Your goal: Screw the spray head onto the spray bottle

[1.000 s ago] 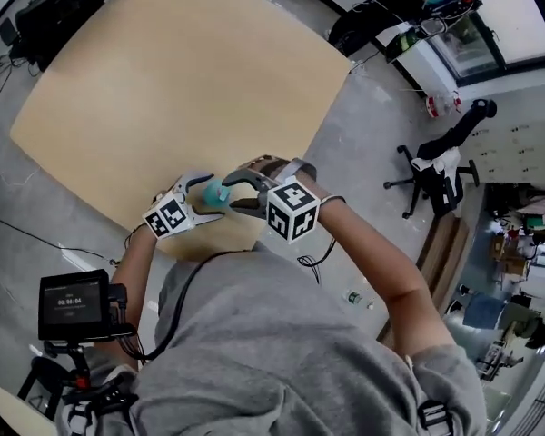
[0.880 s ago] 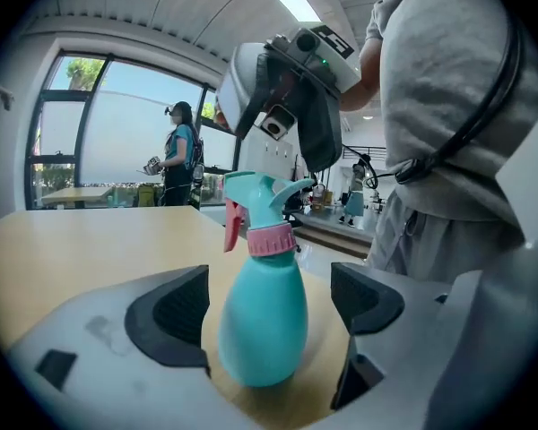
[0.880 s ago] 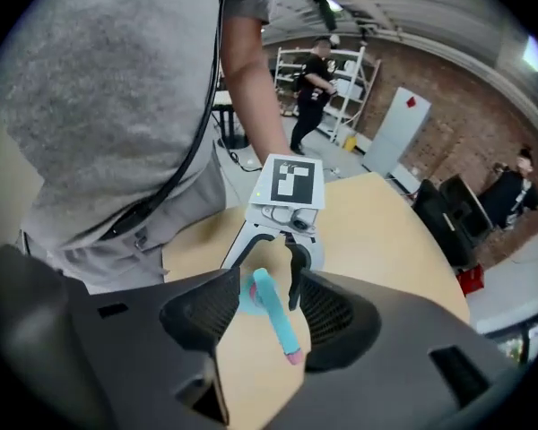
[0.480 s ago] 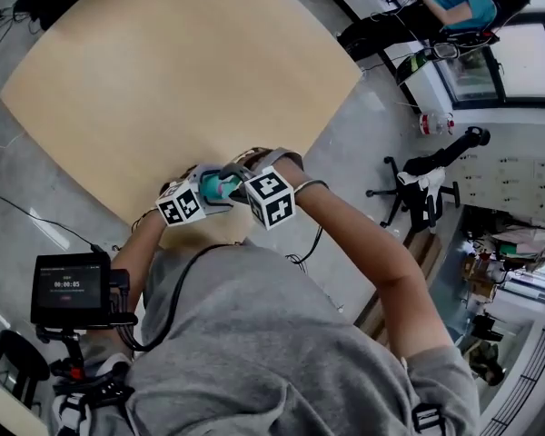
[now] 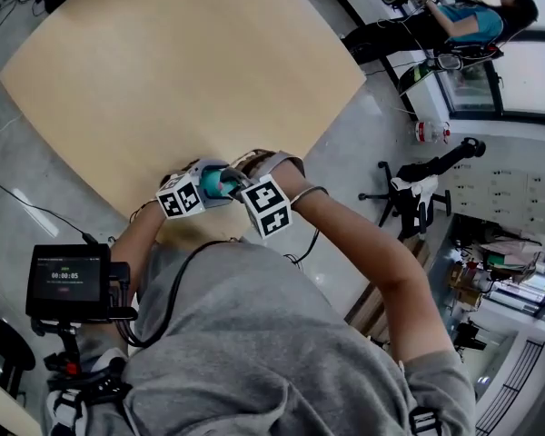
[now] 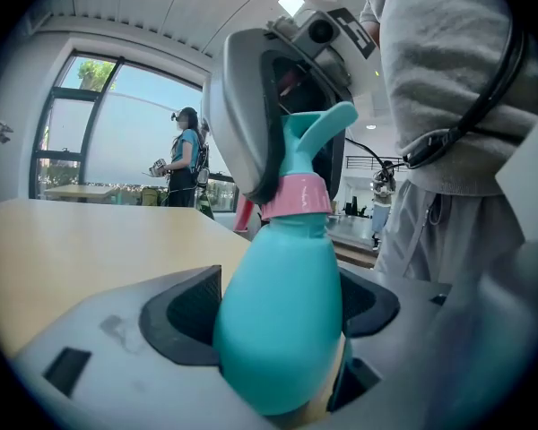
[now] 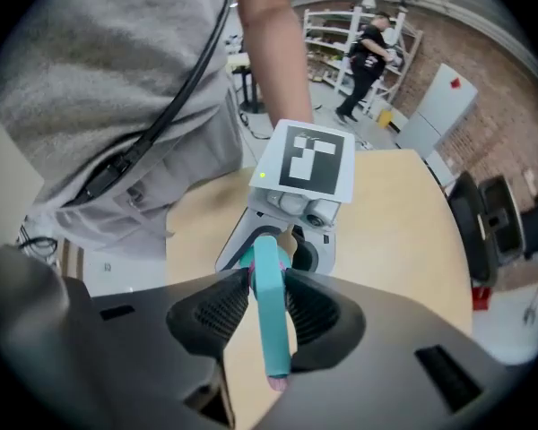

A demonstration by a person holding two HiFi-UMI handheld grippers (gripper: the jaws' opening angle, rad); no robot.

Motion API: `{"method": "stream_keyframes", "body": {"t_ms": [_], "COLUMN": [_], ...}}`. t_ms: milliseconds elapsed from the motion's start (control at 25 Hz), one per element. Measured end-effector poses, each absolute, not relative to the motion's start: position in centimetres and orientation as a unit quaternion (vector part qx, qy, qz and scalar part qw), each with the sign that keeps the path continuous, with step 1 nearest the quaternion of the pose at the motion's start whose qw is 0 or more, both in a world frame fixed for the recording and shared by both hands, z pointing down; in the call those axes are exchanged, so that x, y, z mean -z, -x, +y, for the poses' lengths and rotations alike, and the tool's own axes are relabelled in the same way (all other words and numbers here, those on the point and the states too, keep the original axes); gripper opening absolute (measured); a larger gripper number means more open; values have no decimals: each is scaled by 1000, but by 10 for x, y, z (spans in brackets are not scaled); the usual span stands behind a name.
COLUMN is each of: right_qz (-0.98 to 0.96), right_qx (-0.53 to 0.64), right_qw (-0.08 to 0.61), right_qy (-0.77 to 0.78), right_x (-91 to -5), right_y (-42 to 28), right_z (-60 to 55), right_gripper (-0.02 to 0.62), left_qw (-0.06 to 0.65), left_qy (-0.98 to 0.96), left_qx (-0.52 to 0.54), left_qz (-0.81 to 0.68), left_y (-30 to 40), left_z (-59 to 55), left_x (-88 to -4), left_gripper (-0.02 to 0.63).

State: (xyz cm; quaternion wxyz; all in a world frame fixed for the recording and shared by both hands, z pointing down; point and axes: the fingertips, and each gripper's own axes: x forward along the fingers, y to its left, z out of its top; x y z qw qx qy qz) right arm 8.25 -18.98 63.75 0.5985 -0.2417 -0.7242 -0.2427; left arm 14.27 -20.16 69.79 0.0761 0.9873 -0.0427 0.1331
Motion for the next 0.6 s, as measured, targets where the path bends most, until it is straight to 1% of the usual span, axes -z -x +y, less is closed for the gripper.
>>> {"method": "stream_keyframes", "body": {"t_ms": [160,240,280,360,400,480,520,600], "right_qz": [-601,-560,-561,-601,-632,-691,-711,-729], "right_qx": [409,440,429,349,280,99,-2,-167], "right_qw": [595,590,595,632,658,697,698,660], "right_qy": [344,380,383,344,298,161,82,-62], "right_x": [-642,-645,-646,-646,-647,-647,-646,-643], "right_y": [-88,-92,-93,-92,-92,-94,-96,-100], "right_z": [-184,-183,-184,-189,-194,-206,-212,-221], "right_gripper": [130,130,130,130,130,130,130,130], "left_qw": [79,78,79,79,80,84,86,87], "left_qy": [-987,-987,-987,-987,-986,-984,-981,-972], "left_qx": [-132,-132,-131,-128,-126,-117,-114,-111], "left_qz": [-45,-46,-49,-61,-72,-108,-132,-188], "left_y": [-145,-146,-147,-149,-150,-151,-152,-152], "left_z": [-204,-205,-207,-211,-214,-224,-230,-241], "left_x": [-697,-697,-697,-695,-694,-691,-689,-687], "left_gripper": [362,362,362,362,362,362,362,362]}}
